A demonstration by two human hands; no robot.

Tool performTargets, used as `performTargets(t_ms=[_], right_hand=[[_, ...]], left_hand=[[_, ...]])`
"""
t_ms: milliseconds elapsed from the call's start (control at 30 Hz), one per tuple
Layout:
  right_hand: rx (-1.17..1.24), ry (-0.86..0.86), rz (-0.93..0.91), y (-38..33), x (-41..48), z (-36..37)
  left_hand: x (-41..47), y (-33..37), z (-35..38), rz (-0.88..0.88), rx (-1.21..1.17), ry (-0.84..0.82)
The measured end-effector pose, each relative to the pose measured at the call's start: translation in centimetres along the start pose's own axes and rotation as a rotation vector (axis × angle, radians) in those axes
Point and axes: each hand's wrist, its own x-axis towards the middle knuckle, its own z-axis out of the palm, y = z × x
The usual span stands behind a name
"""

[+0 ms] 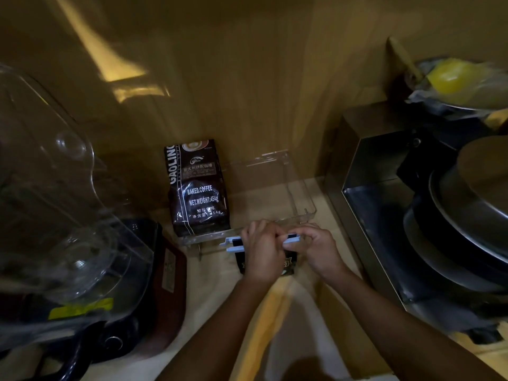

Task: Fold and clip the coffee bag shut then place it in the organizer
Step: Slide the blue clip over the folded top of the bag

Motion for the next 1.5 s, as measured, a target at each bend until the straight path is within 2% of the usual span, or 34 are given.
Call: performTargets(t_ms=[200,700,1100,1233,1500], right_hand=[[0.031,-0.001,0.011,0.2,-0.2,-1.5],[0.100,-0.017,0.093,0.3,0.2,-3.5],[0.140,-0.009,0.110,-0.4,0.0,-3.4],[0.150,-0.038,0.112,-0.4,0.0,-3.3],[0.055,-0.076,0.101,-0.5,-0.1,-3.3]], left_hand=[[-0.1,0.0,-0.3,0.074,0.039,0.010],[0.4,-1.7,-1.5,0.085,0.103,-0.069],[1.2,-1.7,-2.6,0.079,0.058,-0.274],[1.0,-1.7,-2.3,0.091,0.075,-0.258],[0.8,-1.4,-2.1,0.001,0.050,-0.200]])
